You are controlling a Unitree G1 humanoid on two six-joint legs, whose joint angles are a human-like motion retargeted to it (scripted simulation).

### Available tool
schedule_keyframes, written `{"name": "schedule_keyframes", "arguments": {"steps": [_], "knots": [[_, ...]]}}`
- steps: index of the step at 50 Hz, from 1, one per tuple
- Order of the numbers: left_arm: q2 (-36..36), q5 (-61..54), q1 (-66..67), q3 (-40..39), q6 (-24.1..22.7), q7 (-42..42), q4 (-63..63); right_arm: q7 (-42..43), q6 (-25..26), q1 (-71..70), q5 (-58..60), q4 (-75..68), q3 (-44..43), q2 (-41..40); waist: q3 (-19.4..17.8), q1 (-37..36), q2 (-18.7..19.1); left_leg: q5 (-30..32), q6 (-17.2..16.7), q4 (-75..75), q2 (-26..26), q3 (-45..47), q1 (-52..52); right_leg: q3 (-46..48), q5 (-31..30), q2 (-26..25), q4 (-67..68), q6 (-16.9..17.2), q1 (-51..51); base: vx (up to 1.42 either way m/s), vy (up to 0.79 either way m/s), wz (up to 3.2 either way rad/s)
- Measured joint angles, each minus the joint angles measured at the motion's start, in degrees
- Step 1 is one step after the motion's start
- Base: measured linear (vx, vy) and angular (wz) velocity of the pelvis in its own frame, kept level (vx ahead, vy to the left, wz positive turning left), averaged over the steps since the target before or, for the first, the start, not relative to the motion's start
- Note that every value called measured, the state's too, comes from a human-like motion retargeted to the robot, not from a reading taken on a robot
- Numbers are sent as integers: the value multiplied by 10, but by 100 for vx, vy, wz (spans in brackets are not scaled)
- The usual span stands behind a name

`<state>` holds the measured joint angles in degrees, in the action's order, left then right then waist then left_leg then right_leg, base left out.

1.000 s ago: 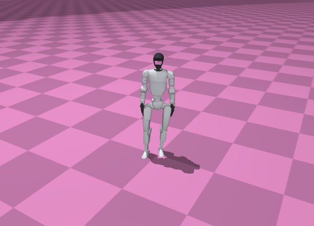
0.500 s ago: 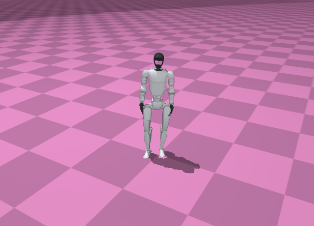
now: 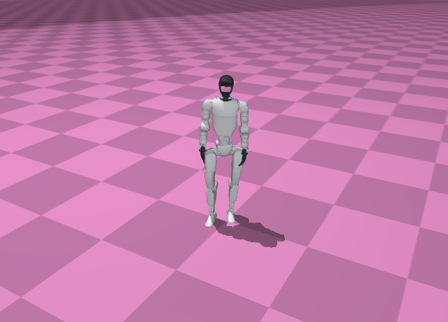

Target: In place motions

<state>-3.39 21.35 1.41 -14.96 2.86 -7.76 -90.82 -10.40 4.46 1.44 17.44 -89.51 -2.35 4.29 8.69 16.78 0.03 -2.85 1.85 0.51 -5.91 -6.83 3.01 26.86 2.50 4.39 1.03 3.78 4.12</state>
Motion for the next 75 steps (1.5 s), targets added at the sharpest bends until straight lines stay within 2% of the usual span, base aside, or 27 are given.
{"name": "schedule_keyframes", "arguments": {"steps": [17, 45, 50, 53, 57, 60, 62, 65, 67, 70, 72, 75], "knots": [[-1, -1, 3, 2, 0, -1, -3, -4, 0, 4, -3, -9, -4, 6, 4, -29, -1, -1, -1, -8, 5, 28, -4, -25, -9, -2, 5, 0, 4, 0, -1, -9], [-8, -4, -1, 9, -2, -3, -2, -10, -2, -1, 2, -1, 1, 9, -2, -20, 6, 3, -11, -13, 10, 29, -18, -20, -30, -15, 0, -16, -5, 0, 0, -1], [-9, -5, -2, 10, -1, -6, 4, -8, -4, 2, -3, -4, 3, 10, -6, -51, 8, 4, -17, -9, 19, 52, -13, -34, -33, -22, 2, -29, -3, -4, 2, -45], [-10, -3, -8, 10, -1, -11, 16, -6, -4, 4, -11, -13, 2, 12, -10, -106, 8, 3, -21, -6, 29, 85, -6, -68, -29, -29, 11, -36, 3, -6, -1, -81], [-4, -8, -27, 19, -3, -18, 37, -4, -2, 11, -23, -27, -7, 17, -20, -135, 8, 14, -25, 23, 25, 53, 30, -47, -17, -19, 18, -36, -3, -7, -6, 72], [4, -16, -50, 37, -6, -24, 52, -5, -2, 22, -34, -32, -20, 21, -37, -103, 11, 21, -27, 51, -2, -35, 59, 57, -8, 2, 21, -34, -16, -4, -12, 288], [9, -21, -63, 44, -10, -29, 62, -5, -4, 34, -33, -32, -16, 23, -42, -112, 7, 4, -8, 58, -14, -42, 72, 102, 4, 16, 28, -25, -26, 5, -13, 249], [18, -20, -68, 53, -17, -35, 72, 1, -4, 55, -13, -39, -15, 24, -30, -119, 0, -37, 21, 56, -8, 23, 89, 185, 19, 35, 32, -16, -39, 15, -13, 214], [18, -20, -63, 51, -23, -29, 75, 6, 1, 61, 1, -50, -10, 25, -16, -182, -15, -77, 25, 47, 30, 183, 89, 175, 40, 45, 52, -15, -27, 22, -17, 48], [13, -28, -54, 60, -33, -11, 74, 9, 7, 67, 1, -59, -19, 25, -3, -203, -25, -112, 10, 37, 72, 368, 75, 239, 55, 60, 63, -6, -29, 20, -19, 191], [6, -32, -48, 61, -38, 12, 66, 5, 8, 69, -10, -59, -31, 24, 7, -178, -22, -118, -3, 35, 86, 436, 74, 319, 54, 61, 52, 8, -50, 25, -20, 372], [-3, -39, -36, 43, -40, 66, 44, 4, 9, 66, -24, -56, -41, 27, 16, -90, -15, -107, -10, 39, 84, 461, 78, 470, 34, 39, 3, 24, -93, 26, -21, 434]]}}
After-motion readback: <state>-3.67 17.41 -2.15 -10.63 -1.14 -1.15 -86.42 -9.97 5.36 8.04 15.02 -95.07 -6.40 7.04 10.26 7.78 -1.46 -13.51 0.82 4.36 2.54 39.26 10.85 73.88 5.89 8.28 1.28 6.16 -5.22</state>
